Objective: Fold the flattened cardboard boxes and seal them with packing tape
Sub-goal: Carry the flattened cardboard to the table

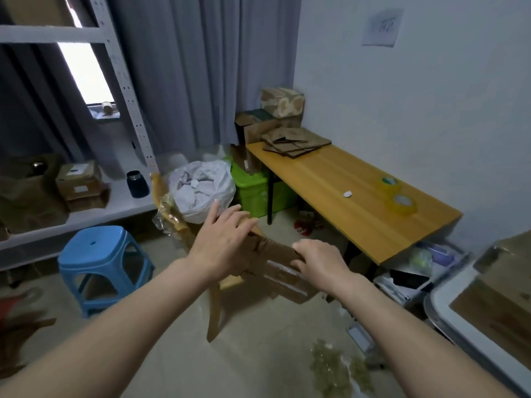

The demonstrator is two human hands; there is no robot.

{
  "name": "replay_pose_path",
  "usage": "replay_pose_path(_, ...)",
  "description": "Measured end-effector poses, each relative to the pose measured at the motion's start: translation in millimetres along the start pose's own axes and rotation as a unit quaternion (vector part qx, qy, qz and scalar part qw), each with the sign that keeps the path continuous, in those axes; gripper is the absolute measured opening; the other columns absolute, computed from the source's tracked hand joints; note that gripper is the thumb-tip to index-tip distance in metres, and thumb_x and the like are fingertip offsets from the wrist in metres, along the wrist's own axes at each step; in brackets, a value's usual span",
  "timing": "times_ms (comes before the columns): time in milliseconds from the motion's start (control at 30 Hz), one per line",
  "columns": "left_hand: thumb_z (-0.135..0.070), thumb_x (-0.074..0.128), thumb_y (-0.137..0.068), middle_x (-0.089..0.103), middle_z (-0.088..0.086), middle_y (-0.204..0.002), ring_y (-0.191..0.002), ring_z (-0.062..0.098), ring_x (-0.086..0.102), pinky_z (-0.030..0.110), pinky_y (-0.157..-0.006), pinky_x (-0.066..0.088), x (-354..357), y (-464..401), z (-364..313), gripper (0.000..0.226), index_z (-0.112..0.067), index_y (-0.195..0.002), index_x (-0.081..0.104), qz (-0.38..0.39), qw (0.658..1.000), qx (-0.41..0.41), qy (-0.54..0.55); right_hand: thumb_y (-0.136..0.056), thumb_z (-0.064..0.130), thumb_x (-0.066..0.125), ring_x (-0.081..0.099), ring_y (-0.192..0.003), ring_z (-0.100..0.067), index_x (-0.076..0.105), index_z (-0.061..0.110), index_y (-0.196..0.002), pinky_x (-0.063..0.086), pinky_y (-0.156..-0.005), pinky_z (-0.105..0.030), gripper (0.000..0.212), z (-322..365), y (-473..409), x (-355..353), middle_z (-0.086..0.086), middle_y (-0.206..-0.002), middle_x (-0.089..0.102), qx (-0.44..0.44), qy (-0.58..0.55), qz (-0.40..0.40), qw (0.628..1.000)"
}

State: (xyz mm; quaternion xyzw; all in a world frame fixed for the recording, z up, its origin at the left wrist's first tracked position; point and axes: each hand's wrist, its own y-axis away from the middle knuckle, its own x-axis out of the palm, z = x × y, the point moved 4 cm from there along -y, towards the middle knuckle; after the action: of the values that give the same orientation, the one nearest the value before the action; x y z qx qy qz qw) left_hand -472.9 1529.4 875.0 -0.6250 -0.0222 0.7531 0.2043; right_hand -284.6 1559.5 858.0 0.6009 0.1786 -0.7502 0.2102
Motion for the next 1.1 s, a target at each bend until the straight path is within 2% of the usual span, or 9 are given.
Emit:
replay_pose_path(133,-0.024,0.069,-0.078,0.064,-0.003,-0.116,-0.118,0.021,0.055,0.047,-0.118,0.001,20.9,-76.0,21.9,0.054,-0.025,-0.131,0.055,0.004,0.999,0.013,-0.034,-0.096,0.02,0.051,0.052,-0.092,-0.026,0.061,0.008,-0.1,0.041,-0.064,-0.039,0.017,-6.6,-70.5,-12.6,-0.007,-0.107,0.049,-0.058,0.045,-0.052,0.996)
replay_pose_path(233,-0.022,0.054,-0.089,0.066,-0.003,-0.109,-0.106,0.022,0.06,0.033,-0.091,0.039,47.8,-120.4,41.4,0.027,-0.029,-0.115,0.061,0.094,0.995,-0.029,0.004,-0.095,0.02,0.052,0.052,-0.094,-0.026,0.063,0.006,-0.1,0.043,-0.067,-0.039,0.019,-19.7,-114.4,-15.9,-0.007,-0.107,0.05,-0.061,0.065,-0.054,0.995)
replay_pose_path(300,-0.02,0.053,-0.089,0.067,0.001,-0.099,-0.098,0.025,0.062,0.035,-0.073,0.044,66.5,-151.0,56.5,0.017,-0.026,-0.1,0.064,0.109,0.992,-0.046,0.032,-0.093,0.022,0.055,0.054,-0.098,-0.025,0.063,0.011,-0.106,0.042,-0.075,-0.036,0.019,-38.5,-141.2,-22.4,-0.004,-0.107,0.055,-0.036,0.062,-0.061,0.996)
replay_pose_path(433,-0.01,0.057,-0.086,0.066,0.004,-0.088,-0.09,0.028,0.062,0.04,-0.072,0.051,111.9,-221.3,95.1,0.012,-0.019,-0.087,0.066,0.097,0.983,-0.072,0.135,-0.09,0.032,0.063,0.054,-0.108,-0.025,0.043,0.026,-0.136,0.04,-0.088,-0.033,0.05,-96.2,-186.6,-43.6,-0.001,-0.114,0.062,0.072,0.009,-0.073,0.995)
replay_pose_path(567,-0.025,0.078,-0.078,0.065,-0.01,-0.075,-0.079,0.014,0.063,0.029,-0.067,0.047,144.7,-294.1,129.7,0.014,-0.028,-0.072,0.067,0.151,0.92,-0.105,0.347,-0.078,0.031,0.076,0.056,-0.097,-0.012,0.045,0.03,-0.134,0.046,-0.082,-0.026,0.064,-153.3,-238.5,-54.0,0.004,-0.105,0.059,0.18,-0.197,-0.106,0.958)
replay_pose_path(700,-0.016,0.083,-0.074,0.073,-0.006,-0.081,-0.083,0.014,0.069,0.033,-0.08,0.056,163.6,-363.5,152.9,0.013,-0.021,-0.078,0.072,0.183,0.825,-0.117,0.522,-0.076,0.028,0.078,0.057,-0.095,-0.008,0.05,0.028,-0.117,0.052,-0.083,-0.033,0.05,-181.2,-291.8,-64.2,0.01,-0.105,0.059,0.21,-0.259,-0.115,0.936)
replay_pose_path(833,-0.013,0.08,-0.076,0.069,-0.019,-0.072,-0.076,0.004,0.067,0.017,-0.069,0.052,178.3,-418.3,157.0,0.017,-0.026,-0.076,0.069,0.213,0.794,-0.093,0.562,-0.082,0.025,0.073,0.052,-0.089,-0.003,0.048,0.027,-0.119,0.044,-0.065,-0.015,0.045,-208.7,-328.4,-73.0,0.008,-0.106,0.054,0.242,-0.263,-0.155,0.921)
replay_pose_path(1033,-0.011,0.08,-0.076,0.074,-0.01,-0.083,-0.082,0.011,0.069,0.03,-0.081,0.056,207.1,-476.5,155.3,0.018,-0.023,-0.086,0.07,0.221,0.751,-0.113,0.612,-0.081,0.031,0.074,0.054,-0.102,-0.014,0.049,0.025,-0.12,0.05,-0.084,-0.032,0.046,-260.5,-367.7,-77.7,0.005,-0.112,0.056,0.298,-0.237,-0.201,0.902)
replay_pose_path(1100,-0.01,0.079,-0.077,0.072,-0.012,-0.081,-0.079,0.007,0.068,0.025,-0.076,0.055,213.7,-496.7,154.8,0.019,-0.023,-0.086,0.068,0.217,0.744,-0.114,0.622,-0.083,0.03,0.072,0.053,-0.093,-0.012,0.05,0.027,-0.104,0.045,-0.072,-0.022,0.031,-278.9,-384.9,-79.5,0.005,-0.102,0.055,0.294,-0.238,-0.207,0.902)
